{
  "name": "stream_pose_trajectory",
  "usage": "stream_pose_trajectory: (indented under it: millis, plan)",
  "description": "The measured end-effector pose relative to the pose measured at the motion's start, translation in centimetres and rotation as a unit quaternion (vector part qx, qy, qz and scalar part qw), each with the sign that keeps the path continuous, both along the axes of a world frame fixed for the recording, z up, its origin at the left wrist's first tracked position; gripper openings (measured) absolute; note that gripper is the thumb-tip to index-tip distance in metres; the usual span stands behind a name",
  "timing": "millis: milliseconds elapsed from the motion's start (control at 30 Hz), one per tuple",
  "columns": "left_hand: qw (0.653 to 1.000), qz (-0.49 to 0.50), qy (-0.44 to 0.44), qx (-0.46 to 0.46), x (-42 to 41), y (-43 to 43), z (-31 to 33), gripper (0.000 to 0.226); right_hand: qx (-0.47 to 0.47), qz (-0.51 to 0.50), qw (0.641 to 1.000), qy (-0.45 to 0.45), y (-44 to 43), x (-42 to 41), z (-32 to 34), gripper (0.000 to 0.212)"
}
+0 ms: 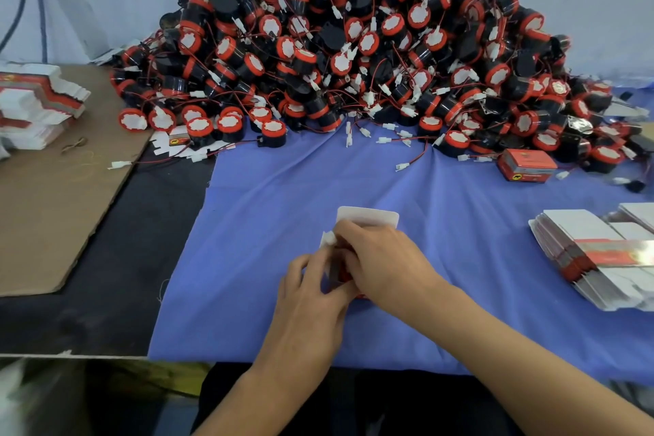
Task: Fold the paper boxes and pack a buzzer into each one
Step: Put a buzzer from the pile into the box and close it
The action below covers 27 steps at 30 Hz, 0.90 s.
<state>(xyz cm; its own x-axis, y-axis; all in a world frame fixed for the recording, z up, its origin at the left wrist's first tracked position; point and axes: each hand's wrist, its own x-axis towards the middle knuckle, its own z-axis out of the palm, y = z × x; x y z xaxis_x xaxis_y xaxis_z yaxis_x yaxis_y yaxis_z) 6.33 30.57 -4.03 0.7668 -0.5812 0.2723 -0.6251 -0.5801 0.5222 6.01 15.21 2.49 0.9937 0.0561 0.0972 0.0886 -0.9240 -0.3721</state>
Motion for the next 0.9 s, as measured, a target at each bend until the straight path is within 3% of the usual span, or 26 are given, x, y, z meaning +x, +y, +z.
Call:
stream_pose_trajectory:
  millis: [100, 200, 333, 467, 567, 667, 767, 900]
  plan:
    - [0.998, -0.02, -0.044, -0.037, 0.3, 0.4, -0.6, 0.053, -0.012, 0.027, 1.0, -0.001, -0.6, -0.6, -0.5, 0.005]
    - [0.996, -0.042, -0.017, -0.076, 0.3, 1.1, -0.9, 0.03, -0.012, 0.055, 0.998, 0.001, -0.9, -0.8, -0.4, 0.006]
    - [0.987, -0.047, -0.107, -0.11, 0.3, 1.5, -0.8, 0.027, -0.04, 0.064, 0.997, 0.011, -1.3, -0.8, -0.6, 0.015]
    - [0.976, -0.042, -0.197, -0.078, 0.7, 1.0, -0.2, 0.018, 0.018, 0.065, 0.997, 0.04, -1.8, -0.6, -0.8, 0.023]
    - [0.983, -0.02, -0.139, -0.122, 0.5, 1.2, -0.1, 0.006, 0.038, 0.074, 0.995, 0.054, -2.3, -1.2, -1.1, 0.024]
    - [0.983, 0.008, -0.063, -0.172, 1.2, 1.4, 0.1, 0.008, 0.017, 0.087, 0.996, 0.023, -2.5, -1.8, -1.5, 0.029]
    - [0.975, 0.014, -0.009, -0.222, 1.7, 1.2, 0.5, 0.023, 0.011, 0.086, 0.996, -0.002, -2.8, -2.0, -1.6, 0.026]
    - [0.945, 0.047, 0.169, -0.277, 1.9, 0.6, 1.1, 0.056, -0.017, 0.097, 0.995, -0.004, -3.1, -2.0, -1.8, 0.024]
